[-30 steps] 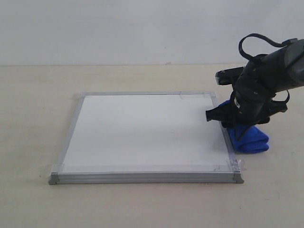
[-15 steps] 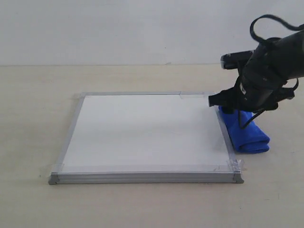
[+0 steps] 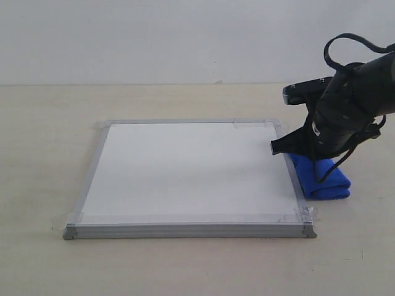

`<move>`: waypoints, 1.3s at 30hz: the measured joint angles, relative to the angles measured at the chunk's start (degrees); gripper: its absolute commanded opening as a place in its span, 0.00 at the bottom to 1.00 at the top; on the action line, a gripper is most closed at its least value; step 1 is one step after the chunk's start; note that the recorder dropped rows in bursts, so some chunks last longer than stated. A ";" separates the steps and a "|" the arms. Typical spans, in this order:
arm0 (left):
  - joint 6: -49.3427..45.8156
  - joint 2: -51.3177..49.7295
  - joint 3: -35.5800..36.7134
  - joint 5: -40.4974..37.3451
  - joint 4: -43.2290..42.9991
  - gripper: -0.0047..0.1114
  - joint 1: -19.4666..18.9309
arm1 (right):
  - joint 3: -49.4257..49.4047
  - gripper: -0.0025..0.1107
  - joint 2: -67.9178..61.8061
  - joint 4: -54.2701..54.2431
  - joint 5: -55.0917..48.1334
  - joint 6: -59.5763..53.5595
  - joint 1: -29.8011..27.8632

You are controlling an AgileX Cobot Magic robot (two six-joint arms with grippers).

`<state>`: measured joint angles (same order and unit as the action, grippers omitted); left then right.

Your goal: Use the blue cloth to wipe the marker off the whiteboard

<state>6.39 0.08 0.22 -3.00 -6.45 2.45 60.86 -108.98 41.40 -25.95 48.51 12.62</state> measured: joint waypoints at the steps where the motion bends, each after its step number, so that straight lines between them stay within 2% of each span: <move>1: 0.00 0.00 0.00 0.00 0.00 0.08 0.00 | 0.00 0.03 -0.50 0.12 0.24 0.00 0.00; 14: 0.00 0.00 0.00 0.00 0.00 0.08 0.00 | 0.00 0.03 -2.82 1.41 1.72 -0.08 0.00; 22: 0.00 0.00 0.00 0.00 0.00 0.08 0.00 | -0.96 0.03 10.37 0.12 -2.44 -1.51 0.00; 33: 0.00 0.00 0.00 0.00 0.00 0.08 0.00 | -21.30 0.03 33.32 -5.85 2.59 -1.75 0.00; 39: 0.00 0.00 0.00 0.00 0.00 0.08 0.00 | -29.19 0.03 43.56 -12.72 4.13 4.92 0.00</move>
<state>6.39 0.08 0.22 -3.00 -6.45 2.45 31.66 -65.42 28.67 -21.82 53.43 12.62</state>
